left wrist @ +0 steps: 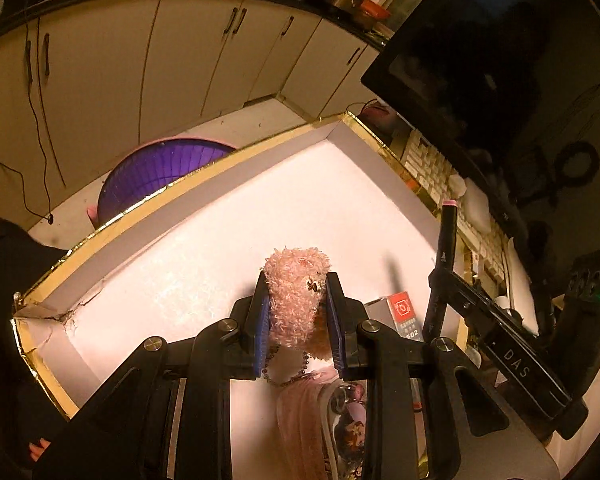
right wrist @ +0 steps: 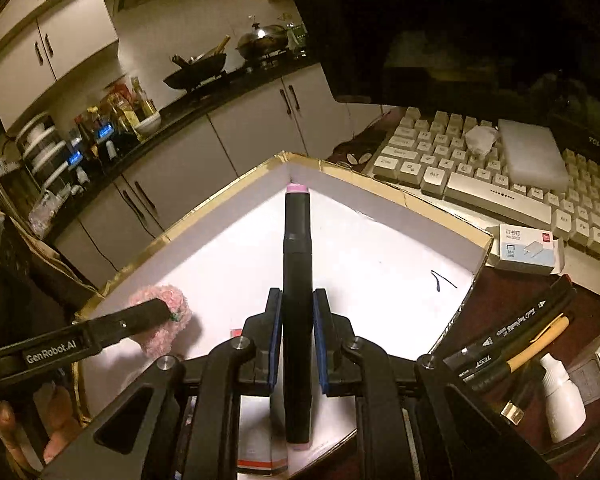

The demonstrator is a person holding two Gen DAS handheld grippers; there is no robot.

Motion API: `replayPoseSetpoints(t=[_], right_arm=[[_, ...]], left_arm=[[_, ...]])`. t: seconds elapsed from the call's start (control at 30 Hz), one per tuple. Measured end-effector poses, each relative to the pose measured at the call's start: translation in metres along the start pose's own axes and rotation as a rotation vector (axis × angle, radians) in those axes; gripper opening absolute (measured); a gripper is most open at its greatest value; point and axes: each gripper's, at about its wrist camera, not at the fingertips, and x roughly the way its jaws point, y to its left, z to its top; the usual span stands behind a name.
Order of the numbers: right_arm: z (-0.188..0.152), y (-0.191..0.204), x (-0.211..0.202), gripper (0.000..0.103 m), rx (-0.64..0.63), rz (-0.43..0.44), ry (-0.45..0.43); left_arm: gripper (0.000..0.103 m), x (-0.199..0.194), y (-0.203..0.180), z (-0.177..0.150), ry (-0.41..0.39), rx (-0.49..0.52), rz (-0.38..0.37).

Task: Organize objects
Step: 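Carry the pom-pom with the left tool while the right tool carries the marker into the tray, then open both tools to release pom-pom and marker, then withdraw to the desk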

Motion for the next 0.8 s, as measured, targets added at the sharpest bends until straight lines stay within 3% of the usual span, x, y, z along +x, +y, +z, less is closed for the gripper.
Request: replayPoseSetpoints(t=[0.47,0.7,0.8], right_arm=[[-0.008,0.008,0.015,0.013,-0.049,-0.037,0.054],[-0.007,0.000,0.015,0.014,-0.010,0.009,0.057],[-0.007,-0.006,0.010,0.014,0.037,0.059,0.060]], left_arm=[[0.027,0.006,-0.004,0.001,0.065,0.019,0.034],[0.050,-0.005,-0.002,-0.002,0.033,0.000,0.020],[0.053,-0.023,-0.002,-0.005,-0.042,-0.016,0.021]])
